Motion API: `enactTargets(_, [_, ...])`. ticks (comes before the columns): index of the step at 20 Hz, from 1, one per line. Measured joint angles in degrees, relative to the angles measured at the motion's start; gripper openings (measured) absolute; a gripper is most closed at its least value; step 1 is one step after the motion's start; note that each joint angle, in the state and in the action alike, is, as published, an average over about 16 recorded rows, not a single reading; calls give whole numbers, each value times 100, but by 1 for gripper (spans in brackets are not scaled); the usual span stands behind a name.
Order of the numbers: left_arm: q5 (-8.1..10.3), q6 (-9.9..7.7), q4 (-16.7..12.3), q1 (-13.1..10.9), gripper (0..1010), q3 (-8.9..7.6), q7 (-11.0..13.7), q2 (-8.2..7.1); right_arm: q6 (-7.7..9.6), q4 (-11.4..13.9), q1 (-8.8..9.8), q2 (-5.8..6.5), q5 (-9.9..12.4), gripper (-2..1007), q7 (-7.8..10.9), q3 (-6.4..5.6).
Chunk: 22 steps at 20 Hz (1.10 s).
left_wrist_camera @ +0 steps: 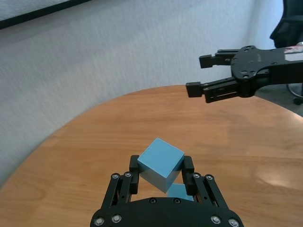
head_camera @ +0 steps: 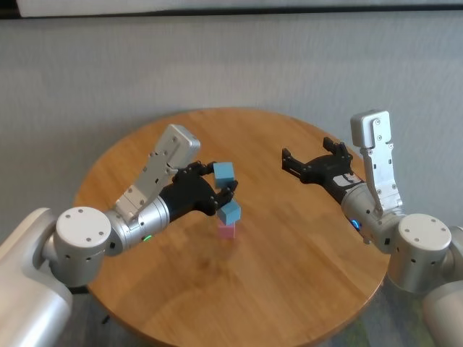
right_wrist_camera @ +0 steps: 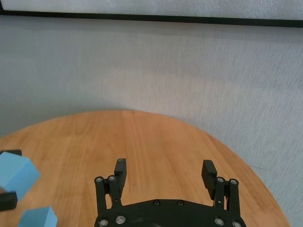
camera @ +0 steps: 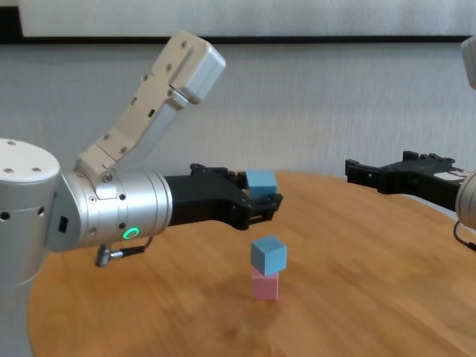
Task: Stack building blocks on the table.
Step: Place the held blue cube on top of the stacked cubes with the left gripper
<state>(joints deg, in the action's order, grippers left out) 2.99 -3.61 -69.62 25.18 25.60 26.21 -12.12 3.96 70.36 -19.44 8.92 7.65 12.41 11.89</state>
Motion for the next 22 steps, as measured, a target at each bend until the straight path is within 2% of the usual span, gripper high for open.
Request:
enactTargets(11, [263,-43,-72,-65,559,219,204,-52,0,0,0,0,0,1005,0,0])
enactTargets(22, [445,-1,153,7,559,319,173,-45,0,0,0,0,0,1005,0,0])
